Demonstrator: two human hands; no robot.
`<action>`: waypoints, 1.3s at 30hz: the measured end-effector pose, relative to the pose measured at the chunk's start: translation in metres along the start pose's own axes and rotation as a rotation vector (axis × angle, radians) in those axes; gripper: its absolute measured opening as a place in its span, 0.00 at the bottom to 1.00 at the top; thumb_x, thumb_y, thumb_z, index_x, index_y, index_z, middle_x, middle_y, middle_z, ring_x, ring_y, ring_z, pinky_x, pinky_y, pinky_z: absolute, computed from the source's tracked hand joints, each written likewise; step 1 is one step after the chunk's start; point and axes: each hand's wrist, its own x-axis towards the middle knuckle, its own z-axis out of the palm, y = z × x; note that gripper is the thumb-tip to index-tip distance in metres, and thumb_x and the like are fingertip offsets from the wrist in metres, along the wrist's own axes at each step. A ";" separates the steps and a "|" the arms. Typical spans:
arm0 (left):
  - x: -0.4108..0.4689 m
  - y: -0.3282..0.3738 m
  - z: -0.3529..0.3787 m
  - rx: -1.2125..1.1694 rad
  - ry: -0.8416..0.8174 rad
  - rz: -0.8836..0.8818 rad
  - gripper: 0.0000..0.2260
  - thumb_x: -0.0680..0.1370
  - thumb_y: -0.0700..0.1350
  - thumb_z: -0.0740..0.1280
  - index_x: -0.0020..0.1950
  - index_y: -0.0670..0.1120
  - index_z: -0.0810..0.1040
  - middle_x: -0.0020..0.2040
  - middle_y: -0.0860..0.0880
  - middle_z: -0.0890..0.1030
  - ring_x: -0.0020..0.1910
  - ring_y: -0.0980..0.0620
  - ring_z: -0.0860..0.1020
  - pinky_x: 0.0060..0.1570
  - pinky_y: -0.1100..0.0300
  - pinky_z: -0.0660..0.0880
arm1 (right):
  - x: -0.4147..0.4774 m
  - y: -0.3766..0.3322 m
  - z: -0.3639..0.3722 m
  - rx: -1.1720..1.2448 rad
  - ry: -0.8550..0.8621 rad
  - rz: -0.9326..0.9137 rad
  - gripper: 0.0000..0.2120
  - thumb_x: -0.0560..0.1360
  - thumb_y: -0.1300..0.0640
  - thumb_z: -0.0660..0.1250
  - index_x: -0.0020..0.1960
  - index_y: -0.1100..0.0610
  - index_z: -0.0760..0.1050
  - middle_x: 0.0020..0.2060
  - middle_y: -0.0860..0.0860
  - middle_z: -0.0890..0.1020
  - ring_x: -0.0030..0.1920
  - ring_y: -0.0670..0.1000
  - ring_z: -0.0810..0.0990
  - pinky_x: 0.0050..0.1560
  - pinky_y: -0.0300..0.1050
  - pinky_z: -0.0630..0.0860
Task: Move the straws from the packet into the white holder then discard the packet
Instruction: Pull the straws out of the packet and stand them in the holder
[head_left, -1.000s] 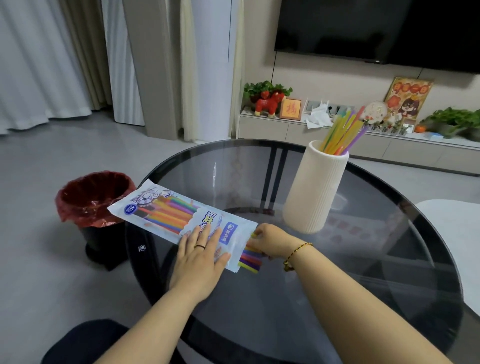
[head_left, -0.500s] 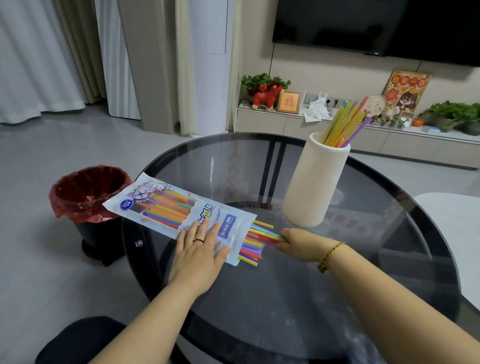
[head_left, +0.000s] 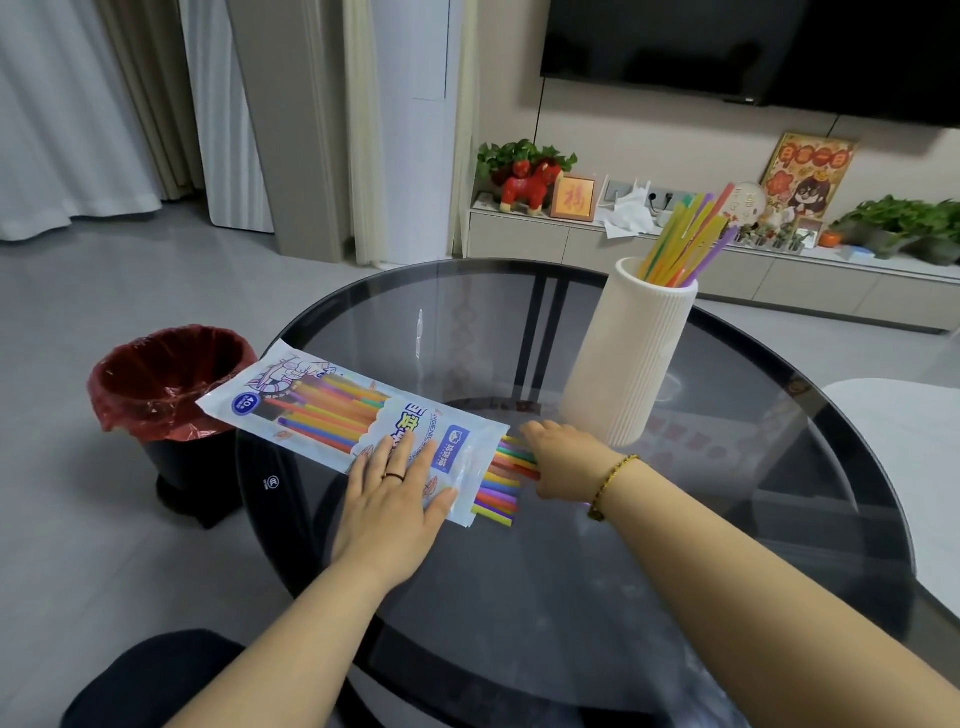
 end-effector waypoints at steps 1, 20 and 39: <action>0.000 0.000 0.000 0.005 0.000 0.001 0.26 0.78 0.58 0.46 0.73 0.52 0.43 0.76 0.50 0.45 0.75 0.51 0.40 0.70 0.55 0.34 | 0.003 -0.003 -0.001 -0.007 -0.006 -0.002 0.26 0.72 0.58 0.65 0.67 0.61 0.60 0.64 0.59 0.70 0.62 0.60 0.70 0.60 0.51 0.70; 0.002 0.001 0.003 0.041 -0.022 -0.024 0.26 0.78 0.58 0.46 0.73 0.53 0.42 0.76 0.50 0.44 0.74 0.51 0.40 0.70 0.55 0.34 | -0.052 0.066 0.015 -0.082 0.047 0.143 0.12 0.78 0.57 0.54 0.59 0.59 0.66 0.54 0.59 0.78 0.53 0.59 0.77 0.47 0.47 0.72; 0.015 0.023 -0.031 -0.227 -0.074 -0.172 0.22 0.79 0.47 0.52 0.72 0.49 0.53 0.75 0.46 0.55 0.74 0.47 0.51 0.72 0.53 0.43 | -0.151 0.120 -0.033 -0.344 0.266 0.176 0.09 0.78 0.56 0.55 0.57 0.52 0.67 0.47 0.51 0.81 0.39 0.51 0.75 0.45 0.45 0.77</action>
